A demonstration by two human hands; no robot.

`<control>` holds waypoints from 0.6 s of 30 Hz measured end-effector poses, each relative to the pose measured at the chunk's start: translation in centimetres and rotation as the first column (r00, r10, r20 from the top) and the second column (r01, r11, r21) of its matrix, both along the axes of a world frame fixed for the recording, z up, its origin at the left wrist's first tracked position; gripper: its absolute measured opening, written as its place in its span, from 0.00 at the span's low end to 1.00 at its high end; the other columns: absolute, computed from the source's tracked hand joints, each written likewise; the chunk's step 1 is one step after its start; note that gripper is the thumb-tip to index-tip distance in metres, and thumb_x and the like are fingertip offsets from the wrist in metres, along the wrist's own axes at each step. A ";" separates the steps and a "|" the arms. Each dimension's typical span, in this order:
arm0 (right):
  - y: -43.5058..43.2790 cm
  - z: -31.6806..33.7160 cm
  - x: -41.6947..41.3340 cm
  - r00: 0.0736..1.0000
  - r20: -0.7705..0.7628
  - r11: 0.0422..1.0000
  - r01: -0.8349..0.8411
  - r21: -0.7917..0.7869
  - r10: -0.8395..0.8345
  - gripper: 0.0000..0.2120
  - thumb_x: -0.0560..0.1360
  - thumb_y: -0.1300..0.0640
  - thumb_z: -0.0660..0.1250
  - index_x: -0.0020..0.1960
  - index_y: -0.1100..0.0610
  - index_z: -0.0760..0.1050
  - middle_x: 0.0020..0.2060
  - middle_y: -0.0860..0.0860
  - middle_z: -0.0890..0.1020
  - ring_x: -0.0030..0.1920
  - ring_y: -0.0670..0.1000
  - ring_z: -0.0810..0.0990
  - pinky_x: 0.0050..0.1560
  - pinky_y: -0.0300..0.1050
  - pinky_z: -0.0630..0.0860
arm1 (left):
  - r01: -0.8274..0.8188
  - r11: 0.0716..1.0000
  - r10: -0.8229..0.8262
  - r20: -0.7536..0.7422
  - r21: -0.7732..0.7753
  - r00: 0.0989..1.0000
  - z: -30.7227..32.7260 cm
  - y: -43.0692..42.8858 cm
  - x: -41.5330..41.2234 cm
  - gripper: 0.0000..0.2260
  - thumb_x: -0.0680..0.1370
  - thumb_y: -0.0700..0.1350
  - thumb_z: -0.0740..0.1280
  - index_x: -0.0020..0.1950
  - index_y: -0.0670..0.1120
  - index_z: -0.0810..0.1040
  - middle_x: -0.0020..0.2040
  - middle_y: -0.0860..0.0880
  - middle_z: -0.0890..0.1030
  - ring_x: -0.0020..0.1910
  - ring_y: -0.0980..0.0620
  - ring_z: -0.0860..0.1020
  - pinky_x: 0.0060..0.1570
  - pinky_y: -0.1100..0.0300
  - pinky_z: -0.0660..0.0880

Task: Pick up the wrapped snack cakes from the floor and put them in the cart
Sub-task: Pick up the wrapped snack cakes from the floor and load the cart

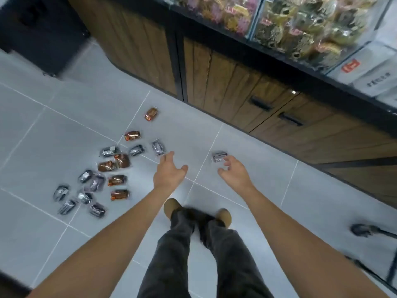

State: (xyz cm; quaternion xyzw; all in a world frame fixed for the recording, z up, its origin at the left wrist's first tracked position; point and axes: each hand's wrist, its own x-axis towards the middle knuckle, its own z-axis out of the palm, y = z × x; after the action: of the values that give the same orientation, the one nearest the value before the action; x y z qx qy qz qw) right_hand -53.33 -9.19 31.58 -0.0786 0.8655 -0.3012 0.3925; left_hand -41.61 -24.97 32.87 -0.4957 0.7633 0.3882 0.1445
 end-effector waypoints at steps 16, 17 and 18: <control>-0.5 -44.7 -5.8 0.928 -0.212 0.930 -0.245 0.275 0.307 0.33 0.71 0.54 0.68 0.73 0.53 0.61 0.70 0.53 0.66 0.71 0.57 0.60 0.65 0.50 0.64 | 0.229 0.973 -0.229 -0.010 0.025 0.973 -45.8 -1.0 -5.0 0.24 0.76 0.49 0.64 0.71 0.51 0.64 0.69 0.52 0.67 0.62 0.51 0.73 0.57 0.53 0.71; -0.4 -47.4 -6.4 0.909 -0.239 0.919 -0.270 0.287 0.342 0.33 0.70 0.55 0.68 0.73 0.54 0.61 0.70 0.53 0.65 0.71 0.57 0.58 0.67 0.51 0.61 | 0.223 0.975 -0.223 -0.011 -0.007 0.975 -48.3 -1.1 -5.6 0.22 0.76 0.50 0.64 0.69 0.51 0.66 0.66 0.53 0.70 0.59 0.52 0.75 0.56 0.54 0.71; -0.3 -49.8 -7.2 0.886 -0.257 0.903 -0.304 0.304 0.385 0.35 0.70 0.55 0.69 0.73 0.54 0.60 0.71 0.53 0.64 0.72 0.57 0.56 0.69 0.51 0.58 | 0.213 0.976 -0.214 -0.015 -0.038 0.977 -50.6 -1.2 -6.3 0.20 0.75 0.50 0.64 0.67 0.51 0.68 0.64 0.53 0.72 0.57 0.52 0.76 0.56 0.54 0.71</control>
State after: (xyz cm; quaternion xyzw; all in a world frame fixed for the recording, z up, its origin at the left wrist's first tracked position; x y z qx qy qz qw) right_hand -60.49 -9.50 -18.18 -0.2275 0.9196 -0.0962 0.3056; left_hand -47.91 -26.20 -17.72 -0.4096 0.8204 0.3614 0.1690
